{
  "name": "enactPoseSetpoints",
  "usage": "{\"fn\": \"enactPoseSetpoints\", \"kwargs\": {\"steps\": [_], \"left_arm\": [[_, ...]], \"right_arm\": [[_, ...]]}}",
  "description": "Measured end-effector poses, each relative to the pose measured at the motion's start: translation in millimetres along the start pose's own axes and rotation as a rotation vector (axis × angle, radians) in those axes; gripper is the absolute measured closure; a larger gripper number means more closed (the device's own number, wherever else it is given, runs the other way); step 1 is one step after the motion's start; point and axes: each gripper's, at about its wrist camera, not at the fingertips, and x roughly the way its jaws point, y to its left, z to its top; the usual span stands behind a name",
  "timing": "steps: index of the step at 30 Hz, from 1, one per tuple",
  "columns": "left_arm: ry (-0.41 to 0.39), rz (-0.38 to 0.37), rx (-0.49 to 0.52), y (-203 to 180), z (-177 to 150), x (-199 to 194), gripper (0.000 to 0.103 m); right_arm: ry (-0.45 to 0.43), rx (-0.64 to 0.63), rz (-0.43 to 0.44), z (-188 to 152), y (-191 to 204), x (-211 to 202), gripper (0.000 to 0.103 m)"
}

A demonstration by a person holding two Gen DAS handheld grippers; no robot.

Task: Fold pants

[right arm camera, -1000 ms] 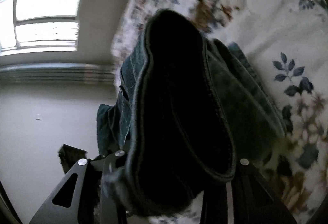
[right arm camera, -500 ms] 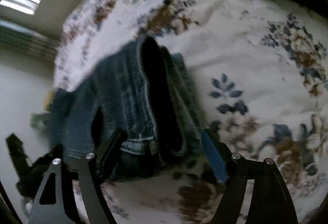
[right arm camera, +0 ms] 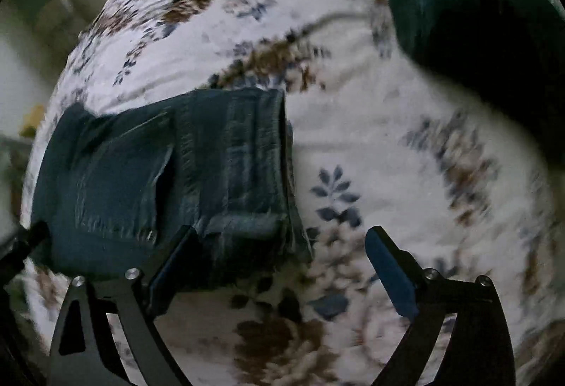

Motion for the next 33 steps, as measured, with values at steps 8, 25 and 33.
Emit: {"fn": "enactPoseSetpoints", "kwargs": {"steps": [8, 25, 33], "left_arm": [[-0.062, 0.003, 0.001, -13.9, -13.0, -55.9, 0.009], [-0.234, 0.01, -0.034, -28.5, -76.6, -234.0, 0.009], [-0.288, 0.027, -0.047, -36.7, -141.4, -324.9, 0.009]], "right_arm": [[-0.079, -0.014, 0.012, -19.3, 9.6, -73.7, 0.005], [-0.239, -0.023, 0.035, -99.1, -21.5, -253.9, 0.004], [-0.331, -0.022, 0.075, -159.3, -49.9, -366.3, 0.004]]}}
